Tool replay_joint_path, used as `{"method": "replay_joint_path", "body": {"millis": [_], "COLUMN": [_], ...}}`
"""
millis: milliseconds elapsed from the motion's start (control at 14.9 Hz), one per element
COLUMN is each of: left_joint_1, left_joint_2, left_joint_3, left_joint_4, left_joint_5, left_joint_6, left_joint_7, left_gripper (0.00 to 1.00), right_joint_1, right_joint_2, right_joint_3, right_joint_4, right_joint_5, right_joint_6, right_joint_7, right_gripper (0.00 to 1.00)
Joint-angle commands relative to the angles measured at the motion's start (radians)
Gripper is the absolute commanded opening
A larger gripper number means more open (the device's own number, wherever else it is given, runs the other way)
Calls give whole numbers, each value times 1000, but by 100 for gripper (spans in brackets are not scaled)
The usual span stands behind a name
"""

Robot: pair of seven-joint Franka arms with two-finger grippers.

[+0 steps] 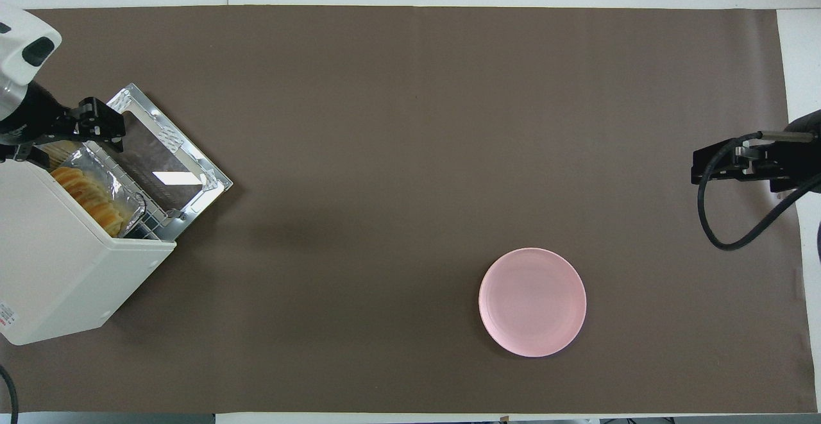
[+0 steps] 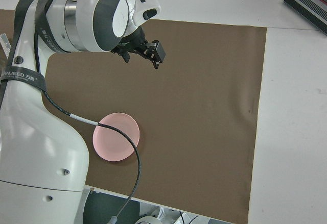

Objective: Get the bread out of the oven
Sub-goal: 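Reach the left gripper into the open oven toward the foil tray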

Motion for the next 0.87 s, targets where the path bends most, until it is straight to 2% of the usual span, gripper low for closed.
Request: {"method": "replay_joint_path", "body": {"millis": [0,269,605,807], "left_joint_1": [-33,-36,-28,-25], "left_joint_2": [130,178,127,92], "left_joint_3": [2,2,2,2], "left_joint_4": [97,25,-177,-262], "left_joint_5": [100,204,302,307], "left_joint_6": [44,178,290,328], "left_joint_7": [-190,-419,-540,-562], "left_gripper": [100,100,100,100], "right_joint_1": [-6,-6,-5,-5], "right_joint_2": [-9,-9,-9,-9], "right_joint_3": [2,2,2,2], "right_joint_4": [-4,-4,-4,-4], "right_joint_5": [-1,-1,-1,-1], "right_joint_6": [-13,-13,-13,-13], "right_joint_7": [13,13,13,13], "right_gripper": [100,100,100,100]}}
